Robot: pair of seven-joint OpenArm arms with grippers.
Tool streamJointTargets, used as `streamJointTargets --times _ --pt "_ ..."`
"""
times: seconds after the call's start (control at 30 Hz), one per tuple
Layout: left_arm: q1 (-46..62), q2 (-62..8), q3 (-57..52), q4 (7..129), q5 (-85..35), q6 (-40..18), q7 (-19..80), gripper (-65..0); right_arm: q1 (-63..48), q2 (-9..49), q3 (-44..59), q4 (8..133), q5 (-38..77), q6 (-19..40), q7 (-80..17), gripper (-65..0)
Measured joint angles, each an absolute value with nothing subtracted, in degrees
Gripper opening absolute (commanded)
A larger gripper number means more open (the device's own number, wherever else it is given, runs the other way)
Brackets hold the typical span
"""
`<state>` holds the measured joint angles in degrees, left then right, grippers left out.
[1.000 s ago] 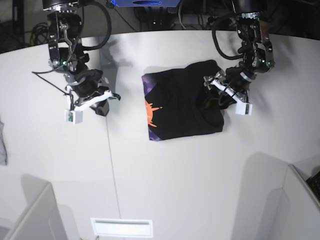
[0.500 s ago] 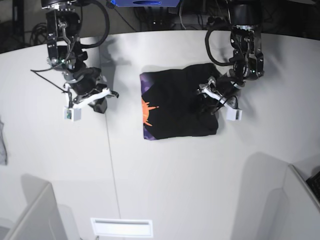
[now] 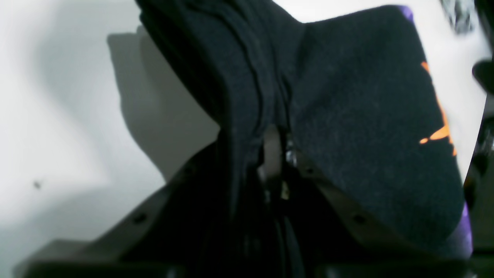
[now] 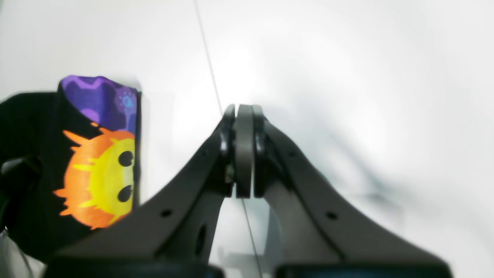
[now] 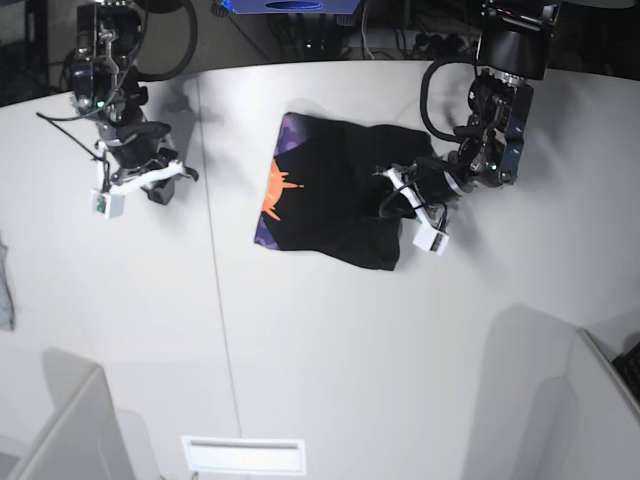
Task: Fold the T-shirt properly
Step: 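Grasp the folded shirt's edge with the left gripper and drag it, then rotate and slide the folded shirt with the left gripper to square it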
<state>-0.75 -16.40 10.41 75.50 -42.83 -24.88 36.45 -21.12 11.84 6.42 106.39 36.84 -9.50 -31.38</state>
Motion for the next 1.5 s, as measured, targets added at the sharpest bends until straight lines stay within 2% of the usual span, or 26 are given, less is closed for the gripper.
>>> streamJointTargets --times 0.3,0.57,0.73,0.83,1.0,1.2,1.3,1.5 --pt "-9.41 -24.16 26.0 75.44 -42.76 -24.86 37.15 -65.0 -25.45 7.94 12.43 106.39 36.86 -9.47 -31.29 -65.0" --pt "-18.7 -28.25 40.16 75.48 -41.85 -24.93 37.87 -65.0 -28.45 7.31 13.56 106.41 37.04 -9.43 -31.16 -65.0" --pt "-22.76 -28.86 46.68 76.86 -33.52 -26.39 36.97 -65.0 -29.76 7.35 13.54 106.41 36.99 -9.45 -31.11 -65.0" --pt "-23.35 -28.73 47.55 77.19 -28.1 -32.08 35.73 -65.0 -30.26 6.92 13.56 106.41 36.97 -9.45 -31.03 -65.0" --pt "-23.81 -27.33 47.22 77.28 -18.48 -39.31 34.26 -65.0 -30.52 2.9 17.34 106.39 37.04 -9.45 -31.05 -65.0" --pt "-24.1 -24.01 47.03 77.58 -6.81 -40.27 33.85 -65.0 -30.68 1.54 18.9 106.39 36.8 -9.45 -31.05 -65.0" --pt "-24.08 -22.65 47.16 77.34 -1.58 -40.32 30.3 -65.0 -30.7 1.52 18.92 106.39 36.8 -9.45 -31.05 -65.0" --pt "-25.96 -19.99 47.83 73.25 -0.43 -39.53 27.64 -65.0 -30.61 1.23 18.92 106.39 36.82 -9.45 -31.07 -65.0"
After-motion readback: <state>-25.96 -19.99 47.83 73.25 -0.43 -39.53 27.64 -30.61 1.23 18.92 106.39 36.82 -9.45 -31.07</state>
